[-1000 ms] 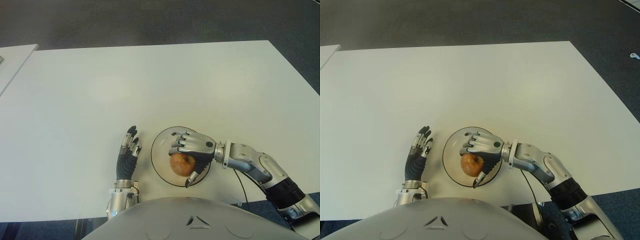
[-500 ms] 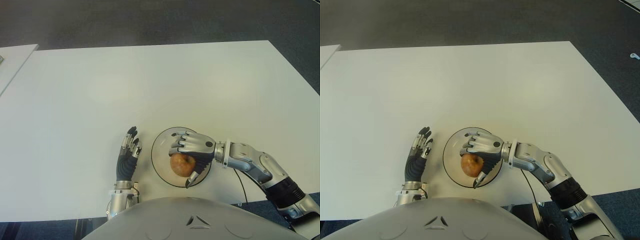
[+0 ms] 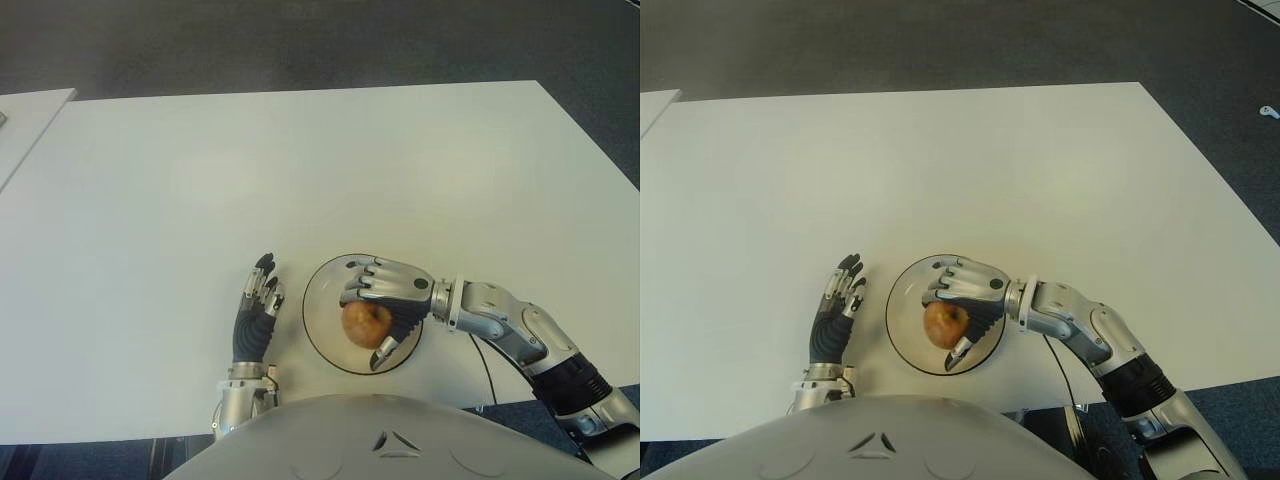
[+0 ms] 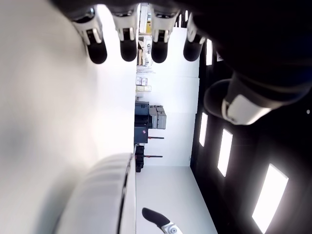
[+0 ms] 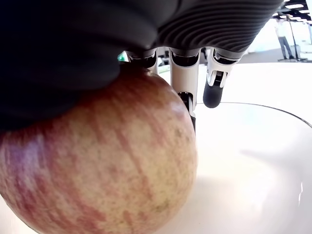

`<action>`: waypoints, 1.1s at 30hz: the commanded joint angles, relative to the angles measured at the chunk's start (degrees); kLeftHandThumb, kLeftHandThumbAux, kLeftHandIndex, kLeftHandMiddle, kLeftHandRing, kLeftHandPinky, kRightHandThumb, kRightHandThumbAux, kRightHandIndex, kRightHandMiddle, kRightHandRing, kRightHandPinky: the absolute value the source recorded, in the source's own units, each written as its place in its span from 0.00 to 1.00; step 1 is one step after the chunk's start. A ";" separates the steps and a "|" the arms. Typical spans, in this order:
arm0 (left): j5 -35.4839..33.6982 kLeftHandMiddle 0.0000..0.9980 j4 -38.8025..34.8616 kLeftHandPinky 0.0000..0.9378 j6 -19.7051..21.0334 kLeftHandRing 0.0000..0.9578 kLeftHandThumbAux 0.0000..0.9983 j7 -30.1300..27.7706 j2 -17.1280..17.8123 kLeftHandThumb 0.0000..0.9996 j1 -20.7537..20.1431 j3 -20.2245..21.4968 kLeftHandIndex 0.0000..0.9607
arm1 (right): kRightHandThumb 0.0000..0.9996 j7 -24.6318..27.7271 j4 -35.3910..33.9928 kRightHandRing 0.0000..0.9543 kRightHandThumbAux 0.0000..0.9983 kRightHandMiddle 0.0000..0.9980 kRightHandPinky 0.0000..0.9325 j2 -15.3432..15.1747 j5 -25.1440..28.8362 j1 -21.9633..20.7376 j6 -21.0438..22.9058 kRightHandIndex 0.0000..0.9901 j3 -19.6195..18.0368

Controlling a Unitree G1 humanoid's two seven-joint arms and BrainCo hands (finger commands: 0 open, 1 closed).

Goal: Put the apples into the plate.

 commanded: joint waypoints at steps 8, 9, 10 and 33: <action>2.00 0.00 0.19 0.00 0.46 0.00 0.52 1.26 0.39 0.01 0.69 0.60 0.00 | 0.03 -0.66 -0.98 0.00 0.27 0.00 0.00 0.73 0.89 0.28 1.57 0.00 -1.55; 2.13 0.00 0.20 0.00 0.45 0.00 0.51 1.32 0.38 0.01 0.68 0.62 0.00 | 0.03 -0.71 -0.98 0.00 0.27 0.00 0.00 0.75 0.87 0.29 1.55 0.00 -1.60; 2.14 0.00 0.25 0.00 0.39 0.00 0.51 1.30 0.36 0.01 0.66 0.64 0.00 | 0.03 -0.75 -1.00 0.00 0.27 0.00 0.00 0.73 0.91 0.31 1.52 0.00 -1.69; 0.57 0.00 -0.48 0.00 1.55 0.00 0.51 0.43 0.69 0.01 0.84 0.84 0.00 | 0.04 1.04 -2.97 0.00 0.23 0.00 0.00 1.61 3.09 2.42 5.19 0.00 -2.17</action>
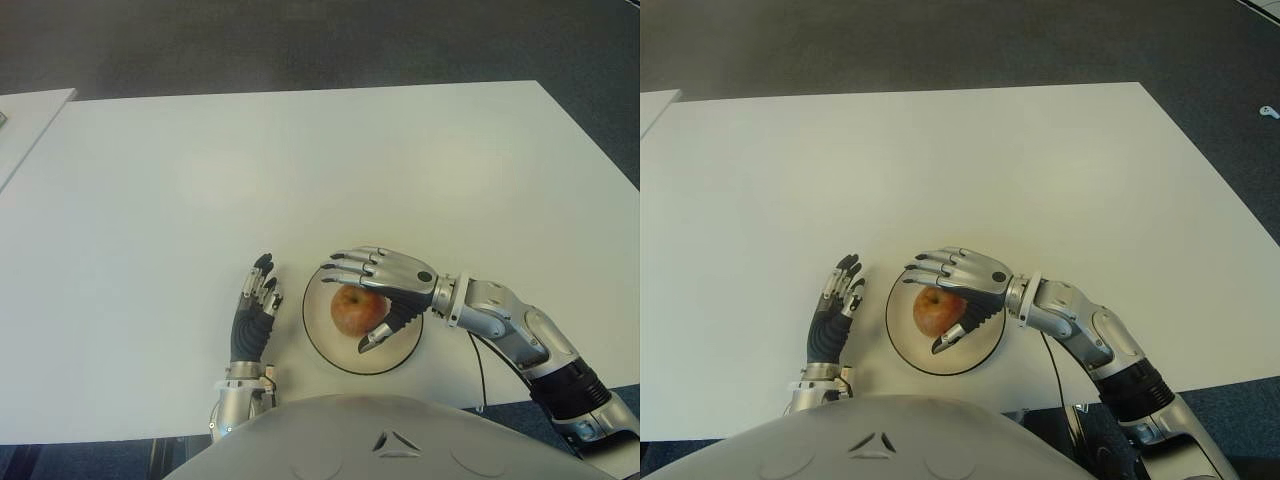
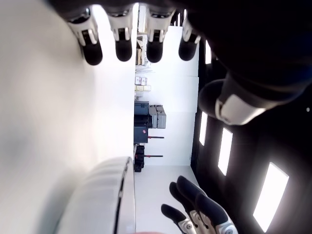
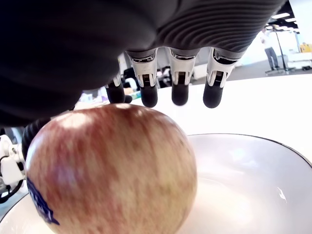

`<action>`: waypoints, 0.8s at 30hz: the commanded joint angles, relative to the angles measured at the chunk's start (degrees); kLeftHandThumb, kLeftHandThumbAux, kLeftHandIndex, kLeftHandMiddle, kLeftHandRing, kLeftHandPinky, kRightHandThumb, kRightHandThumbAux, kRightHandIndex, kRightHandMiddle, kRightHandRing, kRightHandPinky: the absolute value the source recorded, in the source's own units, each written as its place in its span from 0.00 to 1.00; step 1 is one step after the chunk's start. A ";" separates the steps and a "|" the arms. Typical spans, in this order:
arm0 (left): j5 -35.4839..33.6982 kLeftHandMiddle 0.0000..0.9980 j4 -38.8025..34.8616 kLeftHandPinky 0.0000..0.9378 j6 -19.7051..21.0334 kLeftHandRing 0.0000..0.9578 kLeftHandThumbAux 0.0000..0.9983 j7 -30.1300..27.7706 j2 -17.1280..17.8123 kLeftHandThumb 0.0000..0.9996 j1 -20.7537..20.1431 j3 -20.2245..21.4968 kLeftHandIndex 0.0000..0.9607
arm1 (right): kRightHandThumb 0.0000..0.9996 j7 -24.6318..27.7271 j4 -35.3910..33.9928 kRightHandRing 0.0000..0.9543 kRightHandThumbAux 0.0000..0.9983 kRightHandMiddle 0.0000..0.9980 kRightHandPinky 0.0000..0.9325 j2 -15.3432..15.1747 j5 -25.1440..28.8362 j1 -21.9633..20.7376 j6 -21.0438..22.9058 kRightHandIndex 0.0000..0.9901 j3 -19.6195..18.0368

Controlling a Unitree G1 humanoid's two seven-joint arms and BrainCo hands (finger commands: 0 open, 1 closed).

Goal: Put the apples into the plate.

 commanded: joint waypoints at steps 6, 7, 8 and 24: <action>-0.43 0.00 0.38 0.00 0.99 0.00 0.51 0.07 0.23 0.02 0.72 0.32 0.00 | 0.04 1.64 -1.12 0.00 0.22 0.00 0.00 0.23 1.30 1.20 2.35 0.00 -0.22; -0.48 0.00 0.38 0.00 0.89 0.00 0.51 0.12 0.15 0.02 0.76 0.33 0.00 | 0.04 1.71 -1.25 0.00 0.22 0.00 0.00 0.19 1.37 1.25 2.40 0.00 -0.25; -0.47 0.00 0.47 0.00 0.71 0.00 0.51 0.24 0.03 0.02 0.73 0.33 0.00 | 0.04 1.66 -1.33 0.00 0.22 0.00 0.00 0.15 1.44 1.26 2.40 0.00 -0.32; 0.52 0.00 -0.39 0.00 1.26 0.00 0.51 0.76 -0.12 0.02 1.18 0.27 0.00 | 0.10 2.02 1.95 0.00 0.22 0.00 0.00 5.91 21.23 1.59 16.92 0.00 -9.72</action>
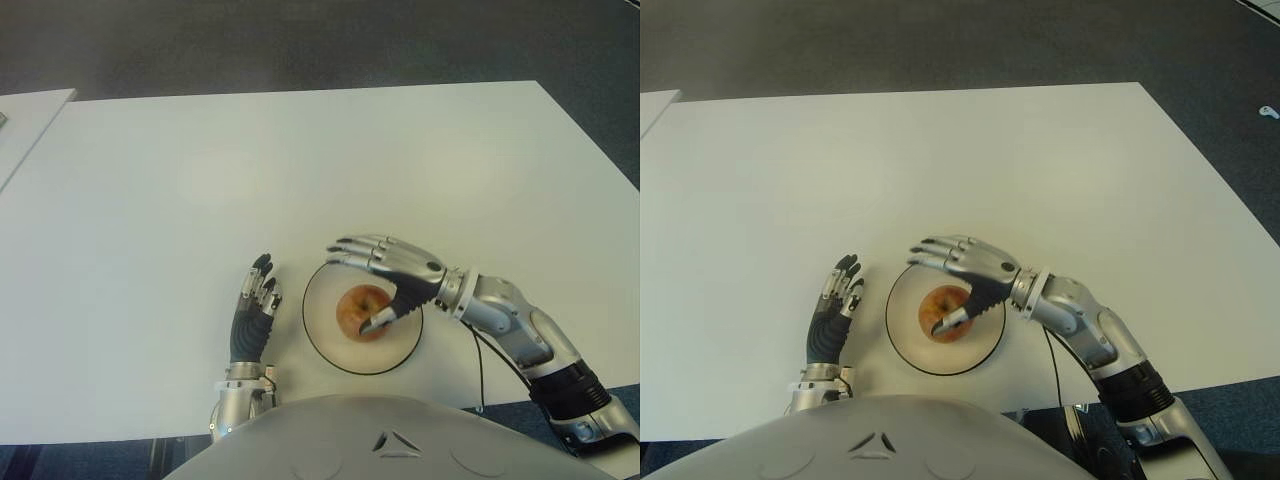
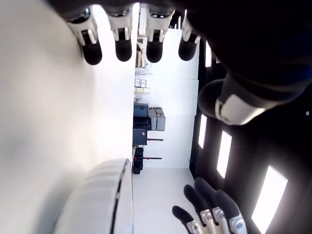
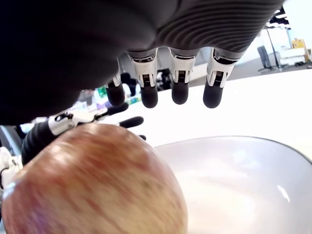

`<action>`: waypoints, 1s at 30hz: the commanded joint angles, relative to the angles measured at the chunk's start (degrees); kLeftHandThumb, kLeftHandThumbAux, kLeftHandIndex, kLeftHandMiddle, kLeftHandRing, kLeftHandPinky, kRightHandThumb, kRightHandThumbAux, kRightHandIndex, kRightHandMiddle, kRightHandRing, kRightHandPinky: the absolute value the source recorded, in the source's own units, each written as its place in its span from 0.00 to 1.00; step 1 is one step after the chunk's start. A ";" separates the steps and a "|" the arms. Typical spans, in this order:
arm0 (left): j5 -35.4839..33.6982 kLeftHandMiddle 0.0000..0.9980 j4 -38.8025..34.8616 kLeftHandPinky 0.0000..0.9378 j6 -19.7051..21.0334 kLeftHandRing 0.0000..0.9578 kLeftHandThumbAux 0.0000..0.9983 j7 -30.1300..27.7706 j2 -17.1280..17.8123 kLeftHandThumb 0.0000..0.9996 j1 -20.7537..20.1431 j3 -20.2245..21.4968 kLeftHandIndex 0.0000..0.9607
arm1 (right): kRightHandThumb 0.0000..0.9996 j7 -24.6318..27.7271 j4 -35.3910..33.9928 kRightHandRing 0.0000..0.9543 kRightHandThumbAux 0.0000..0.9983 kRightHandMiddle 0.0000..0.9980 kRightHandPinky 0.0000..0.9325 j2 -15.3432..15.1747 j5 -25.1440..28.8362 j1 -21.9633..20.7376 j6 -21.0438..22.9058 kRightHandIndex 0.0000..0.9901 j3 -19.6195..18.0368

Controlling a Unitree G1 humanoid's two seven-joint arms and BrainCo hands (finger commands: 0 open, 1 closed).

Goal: Put the apples into the plate.

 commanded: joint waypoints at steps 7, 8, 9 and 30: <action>0.14 0.00 0.01 0.00 0.22 0.00 0.50 0.85 -0.27 0.03 1.56 0.35 0.00 | 0.11 -1.80 2.70 0.00 0.21 0.00 0.00 12.33 26.70 5.33 19.50 0.00 -12.76; 0.05 0.00 -0.03 0.00 0.05 0.00 0.50 0.78 -0.29 0.03 1.64 0.30 0.00 | 0.11 -1.81 2.20 0.00 0.21 0.00 0.00 13.04 28.37 5.90 20.49 0.00 -13.56; 0.03 0.00 -0.08 0.00 -0.06 0.00 0.50 0.76 -0.30 0.03 1.70 0.29 0.00 | 0.11 -1.78 1.69 0.00 0.22 0.00 0.00 13.46 29.29 6.23 21.23 0.00 -13.96; -1.86 0.01 0.94 0.00 -4.18 0.00 0.48 2.65 -1.82 0.08 2.22 2.76 0.00 | 0.14 -6.21 7.56 0.06 0.37 0.11 0.10 25.85 48.37 16.65 21.89 0.13 -29.44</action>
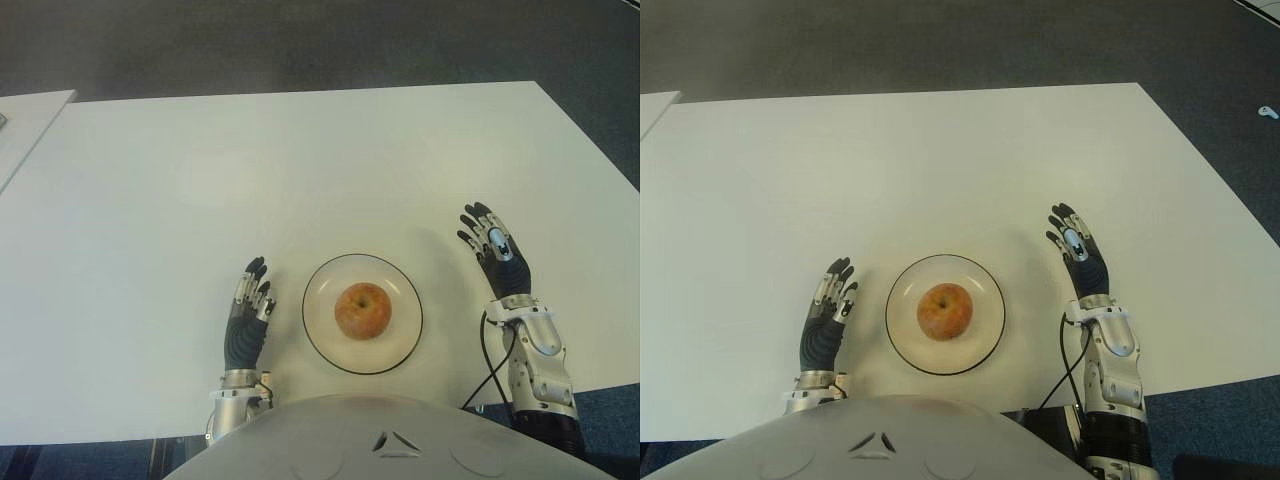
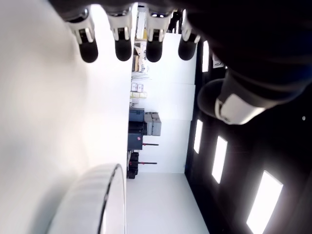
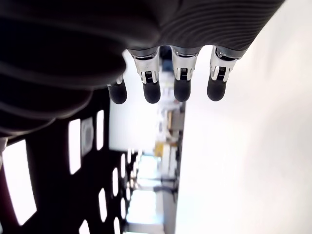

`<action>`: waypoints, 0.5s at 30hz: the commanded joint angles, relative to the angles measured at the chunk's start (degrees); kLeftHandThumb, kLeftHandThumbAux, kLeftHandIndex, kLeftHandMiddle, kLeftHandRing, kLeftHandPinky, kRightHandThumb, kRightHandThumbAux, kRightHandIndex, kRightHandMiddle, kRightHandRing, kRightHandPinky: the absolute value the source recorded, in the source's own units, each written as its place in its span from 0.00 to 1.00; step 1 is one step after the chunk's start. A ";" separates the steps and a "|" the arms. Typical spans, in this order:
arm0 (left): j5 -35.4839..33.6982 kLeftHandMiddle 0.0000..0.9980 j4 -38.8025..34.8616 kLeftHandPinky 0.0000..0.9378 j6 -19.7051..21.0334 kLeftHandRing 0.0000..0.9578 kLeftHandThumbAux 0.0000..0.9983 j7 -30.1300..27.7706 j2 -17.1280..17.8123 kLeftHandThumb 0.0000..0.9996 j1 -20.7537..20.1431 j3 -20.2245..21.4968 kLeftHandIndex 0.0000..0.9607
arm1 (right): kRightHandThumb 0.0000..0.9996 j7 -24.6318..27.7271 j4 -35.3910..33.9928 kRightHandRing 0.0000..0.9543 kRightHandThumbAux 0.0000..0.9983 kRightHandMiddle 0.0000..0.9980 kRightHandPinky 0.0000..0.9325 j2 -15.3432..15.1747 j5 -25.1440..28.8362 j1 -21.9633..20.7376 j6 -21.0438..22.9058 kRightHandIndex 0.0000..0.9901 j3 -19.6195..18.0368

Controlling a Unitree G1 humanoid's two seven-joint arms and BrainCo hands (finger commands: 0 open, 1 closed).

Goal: Put the apples into the plate.

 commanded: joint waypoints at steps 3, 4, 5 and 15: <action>-1.22 0.02 2.51 0.00 -1.70 0.00 0.48 2.21 -2.01 0.08 -0.62 1.53 0.00 | 0.15 -2.27 -0.41 0.08 0.37 0.13 0.11 4.31 2.63 2.51 0.22 0.15 -1.94; -1.60 0.02 2.66 0.00 -1.86 0.00 0.48 2.18 -2.07 0.08 -0.73 1.53 0.01 | 0.15 -2.26 -0.36 0.09 0.38 0.14 0.12 4.53 2.68 2.61 0.05 0.16 -2.03; -1.71 0.03 2.55 0.00 -2.08 0.00 0.48 2.26 -2.20 0.08 -0.74 1.36 0.01 | 0.16 -2.11 0.00 0.09 0.38 0.14 0.12 4.72 2.85 2.66 -0.25 0.16 -2.24; -3.16 0.04 1.63 0.02 -2.76 0.01 0.47 3.05 -3.03 0.09 0.53 1.21 0.03 | 0.17 0.29 1.41 0.12 0.40 0.16 0.14 5.84 2.78 5.22 -2.86 0.17 -3.00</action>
